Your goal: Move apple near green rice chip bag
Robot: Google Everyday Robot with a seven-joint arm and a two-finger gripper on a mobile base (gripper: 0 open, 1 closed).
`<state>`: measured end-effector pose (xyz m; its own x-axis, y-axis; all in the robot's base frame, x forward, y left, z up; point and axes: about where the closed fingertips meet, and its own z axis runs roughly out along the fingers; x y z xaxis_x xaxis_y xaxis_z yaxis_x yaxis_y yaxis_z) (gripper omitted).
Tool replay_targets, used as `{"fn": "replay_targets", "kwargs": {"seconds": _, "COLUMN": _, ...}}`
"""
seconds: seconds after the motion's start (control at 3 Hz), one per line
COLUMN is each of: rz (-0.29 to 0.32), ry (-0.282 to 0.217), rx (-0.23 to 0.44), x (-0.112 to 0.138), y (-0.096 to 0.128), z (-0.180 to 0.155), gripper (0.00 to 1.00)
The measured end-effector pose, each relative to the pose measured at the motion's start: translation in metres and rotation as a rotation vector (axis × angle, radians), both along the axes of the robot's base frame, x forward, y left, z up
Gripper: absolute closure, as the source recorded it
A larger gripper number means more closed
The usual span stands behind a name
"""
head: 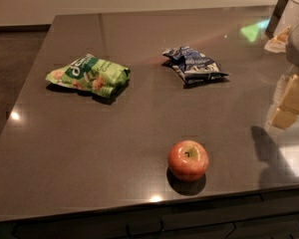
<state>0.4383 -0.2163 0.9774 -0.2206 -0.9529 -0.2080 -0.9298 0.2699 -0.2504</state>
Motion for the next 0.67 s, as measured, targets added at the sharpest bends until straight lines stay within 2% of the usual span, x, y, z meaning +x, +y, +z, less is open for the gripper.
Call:
{"fn": "replay_targets", "kwargs": {"seconds": 0.33, "rz": 0.0, "ry": 0.0, "rx": 0.0, "x": 0.0, "y": 0.0, "z": 0.0, "gripper": 0.0}}
{"fn": "replay_targets", "kwargs": {"seconds": 0.67, "rz": 0.042, "ry": -0.004, "rx": 0.014, "x": -0.002, "y": 0.013, "z": -0.002, "gripper": 0.0}}
